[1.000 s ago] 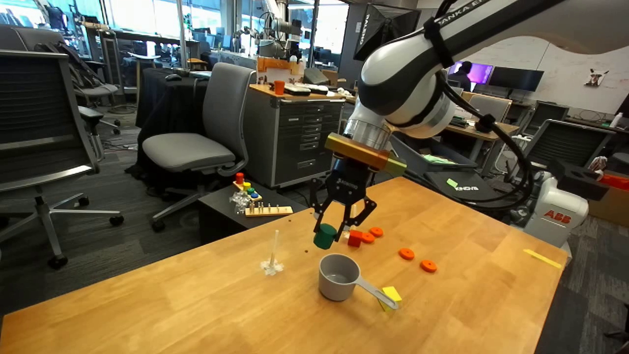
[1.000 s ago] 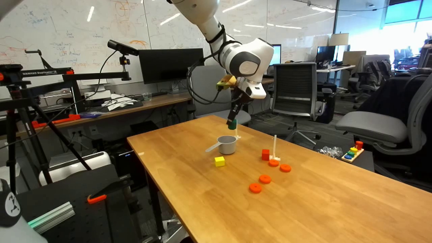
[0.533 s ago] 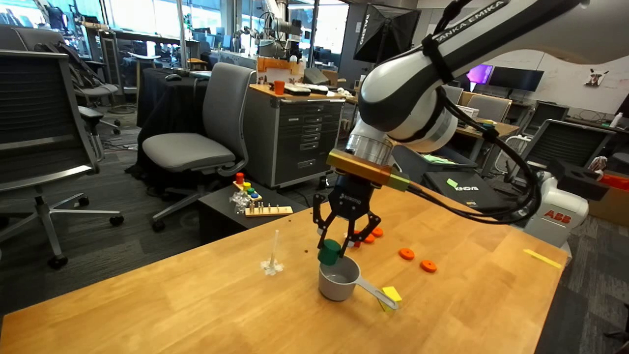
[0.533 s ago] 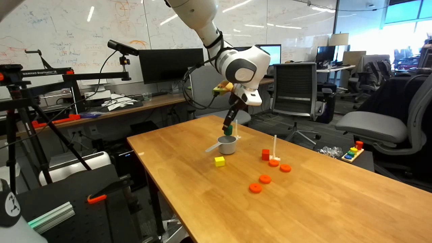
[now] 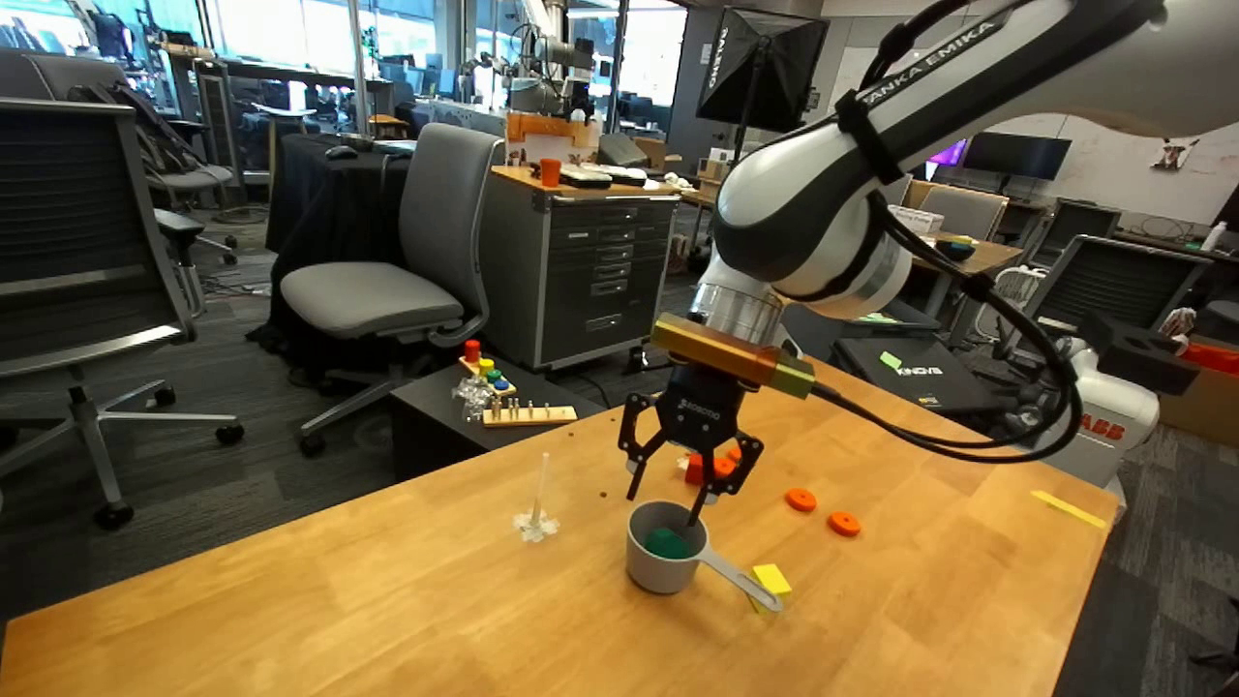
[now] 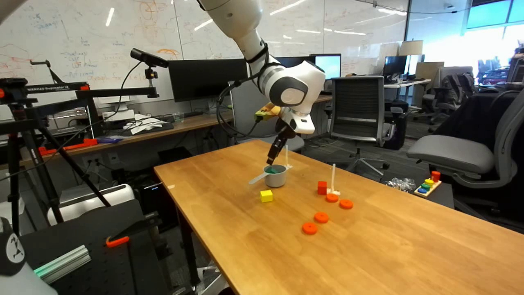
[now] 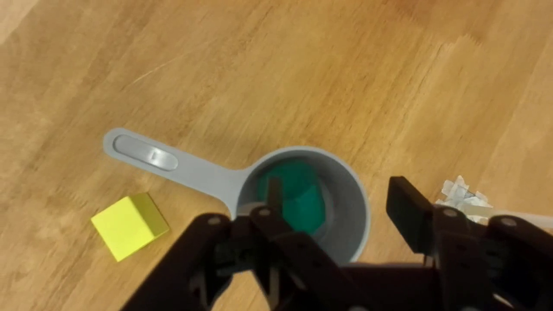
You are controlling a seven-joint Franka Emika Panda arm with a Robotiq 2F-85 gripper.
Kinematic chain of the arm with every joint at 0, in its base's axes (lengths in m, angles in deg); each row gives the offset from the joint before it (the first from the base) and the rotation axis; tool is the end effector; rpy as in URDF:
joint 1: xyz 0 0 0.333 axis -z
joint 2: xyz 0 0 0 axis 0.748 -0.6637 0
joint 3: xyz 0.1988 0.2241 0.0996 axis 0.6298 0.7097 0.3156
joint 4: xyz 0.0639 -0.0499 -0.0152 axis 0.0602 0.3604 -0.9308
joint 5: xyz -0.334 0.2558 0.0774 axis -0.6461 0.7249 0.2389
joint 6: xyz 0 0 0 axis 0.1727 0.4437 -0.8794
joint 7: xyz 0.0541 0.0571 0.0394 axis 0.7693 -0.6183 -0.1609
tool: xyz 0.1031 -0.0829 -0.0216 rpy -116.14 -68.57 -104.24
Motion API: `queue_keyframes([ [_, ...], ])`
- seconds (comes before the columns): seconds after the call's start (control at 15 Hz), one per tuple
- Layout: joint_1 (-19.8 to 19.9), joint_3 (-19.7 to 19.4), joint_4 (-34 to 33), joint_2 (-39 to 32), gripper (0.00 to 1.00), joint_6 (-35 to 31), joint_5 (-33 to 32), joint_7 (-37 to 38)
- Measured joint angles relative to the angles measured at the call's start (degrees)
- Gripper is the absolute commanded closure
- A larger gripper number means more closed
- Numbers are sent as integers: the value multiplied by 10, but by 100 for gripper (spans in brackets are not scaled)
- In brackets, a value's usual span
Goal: Put the green, red and yellow blocks in the pot
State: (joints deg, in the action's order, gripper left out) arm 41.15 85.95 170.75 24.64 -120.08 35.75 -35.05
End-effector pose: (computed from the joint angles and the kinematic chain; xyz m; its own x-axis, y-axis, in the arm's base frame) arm 0.6770 0.1894 0.0942 0.5495 -0.7204 -0.4232 -0.8203 -0.5614 -0.1093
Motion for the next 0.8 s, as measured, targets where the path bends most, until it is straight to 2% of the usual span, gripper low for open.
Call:
queue_keyframes([
  [0.33,5,-15,6,10,0,-12,-1,-15],
  [0.8,15,-60,-18,22,0,-16,-37,-17],
])
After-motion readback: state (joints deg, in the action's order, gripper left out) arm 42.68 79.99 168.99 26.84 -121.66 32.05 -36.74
